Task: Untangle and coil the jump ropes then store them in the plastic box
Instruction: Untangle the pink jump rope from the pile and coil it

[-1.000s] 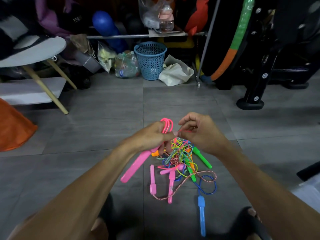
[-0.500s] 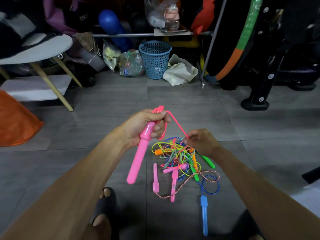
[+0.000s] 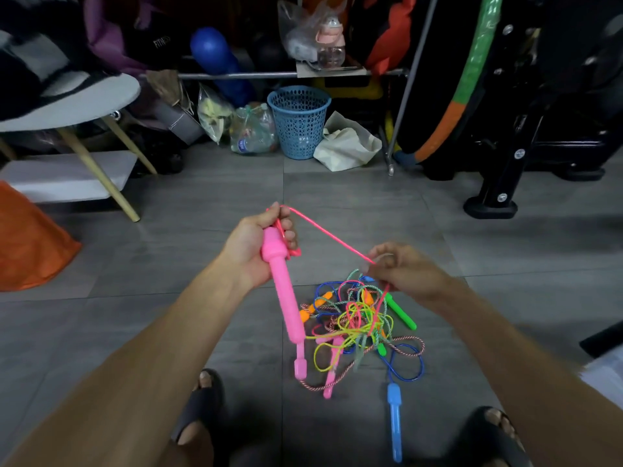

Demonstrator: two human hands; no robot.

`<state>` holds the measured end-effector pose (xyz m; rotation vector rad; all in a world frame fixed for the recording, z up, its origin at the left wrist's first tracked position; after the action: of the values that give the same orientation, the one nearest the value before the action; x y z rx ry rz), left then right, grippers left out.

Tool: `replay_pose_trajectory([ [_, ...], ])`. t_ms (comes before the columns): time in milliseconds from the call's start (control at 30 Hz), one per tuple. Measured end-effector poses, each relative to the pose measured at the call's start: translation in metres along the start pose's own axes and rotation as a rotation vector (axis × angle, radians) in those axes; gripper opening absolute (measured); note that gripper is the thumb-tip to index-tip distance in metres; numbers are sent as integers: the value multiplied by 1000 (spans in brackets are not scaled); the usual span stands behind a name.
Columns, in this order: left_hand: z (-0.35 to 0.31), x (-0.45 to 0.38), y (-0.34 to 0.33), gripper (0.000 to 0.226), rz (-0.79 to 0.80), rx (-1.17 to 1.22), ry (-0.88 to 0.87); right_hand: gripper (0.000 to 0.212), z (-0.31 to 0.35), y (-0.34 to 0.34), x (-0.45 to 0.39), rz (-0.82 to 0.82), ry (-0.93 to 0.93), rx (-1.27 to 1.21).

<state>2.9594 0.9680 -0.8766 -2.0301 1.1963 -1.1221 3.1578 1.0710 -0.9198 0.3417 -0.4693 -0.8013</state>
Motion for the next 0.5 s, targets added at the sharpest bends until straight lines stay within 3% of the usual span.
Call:
replay_pose_trajectory([
  [167, -6, 0, 0, 27, -16, 58, -33, 23, 12, 8, 3, -191, 87, -113],
  [233, -7, 1, -2, 27, -1, 44, -34, 22, 20, 10, 5, -214, 147, -47],
  [367, 1, 1, -13, 23, 35, -25, -46, 27, 33, -11, 8, -52, 218, 312],
  [500, 16, -5, -21, 12, 77, -296, -72, 29, 51, -34, 20, 124, 276, 266],
])
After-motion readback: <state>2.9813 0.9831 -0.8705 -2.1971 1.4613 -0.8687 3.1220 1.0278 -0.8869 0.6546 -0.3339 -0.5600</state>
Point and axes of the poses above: each hand's wrist, its own x-axis away from the middle knuckle, its own y-axis out of the back of the hand, z = x × y, the point moved 4 cm from there along -x, towards the middle knuckle, and after that the axes turned 9 degrees about x, right-handed, at the moved point
